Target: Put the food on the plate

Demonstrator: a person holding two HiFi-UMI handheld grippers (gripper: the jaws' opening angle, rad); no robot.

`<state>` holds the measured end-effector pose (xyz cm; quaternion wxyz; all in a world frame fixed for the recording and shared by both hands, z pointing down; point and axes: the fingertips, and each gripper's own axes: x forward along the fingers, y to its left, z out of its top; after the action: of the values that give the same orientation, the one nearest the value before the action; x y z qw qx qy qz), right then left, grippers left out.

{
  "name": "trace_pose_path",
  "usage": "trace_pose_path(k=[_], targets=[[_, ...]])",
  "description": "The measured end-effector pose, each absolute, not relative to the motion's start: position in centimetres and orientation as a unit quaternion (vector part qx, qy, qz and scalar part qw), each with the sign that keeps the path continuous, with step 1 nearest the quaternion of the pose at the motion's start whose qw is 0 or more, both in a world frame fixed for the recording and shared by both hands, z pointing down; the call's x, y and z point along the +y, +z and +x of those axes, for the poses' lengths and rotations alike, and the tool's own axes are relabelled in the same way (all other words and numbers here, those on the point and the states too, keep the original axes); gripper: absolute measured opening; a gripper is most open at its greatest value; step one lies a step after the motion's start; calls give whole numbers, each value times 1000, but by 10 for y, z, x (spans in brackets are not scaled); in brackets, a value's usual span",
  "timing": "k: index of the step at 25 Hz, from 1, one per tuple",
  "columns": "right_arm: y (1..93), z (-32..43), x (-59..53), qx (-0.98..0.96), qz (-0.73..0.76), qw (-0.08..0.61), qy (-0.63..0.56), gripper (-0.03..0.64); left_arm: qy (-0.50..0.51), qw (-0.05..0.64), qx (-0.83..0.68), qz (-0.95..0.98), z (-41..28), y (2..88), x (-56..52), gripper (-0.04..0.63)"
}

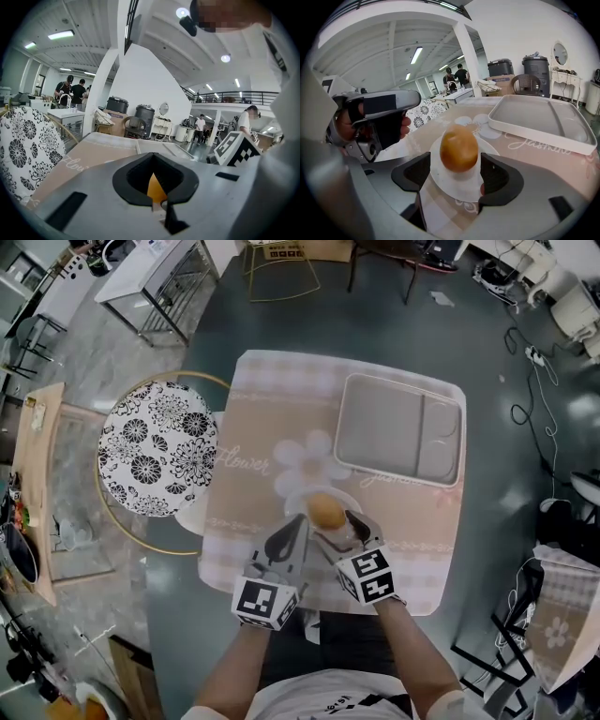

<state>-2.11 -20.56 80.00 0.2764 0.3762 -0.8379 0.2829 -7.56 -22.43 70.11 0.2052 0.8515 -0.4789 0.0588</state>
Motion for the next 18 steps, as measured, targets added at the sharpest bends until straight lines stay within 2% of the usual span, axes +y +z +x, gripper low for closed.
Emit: trace_pose_path(k=[11,18], targets=[[760,-10,-200,-834,388,273,283,310,65,203,-480,851,-80,667,-217,6],[693,-10,-195,-844,400,234,268,310,70,199,-472,856,-75,625,-200,6]])
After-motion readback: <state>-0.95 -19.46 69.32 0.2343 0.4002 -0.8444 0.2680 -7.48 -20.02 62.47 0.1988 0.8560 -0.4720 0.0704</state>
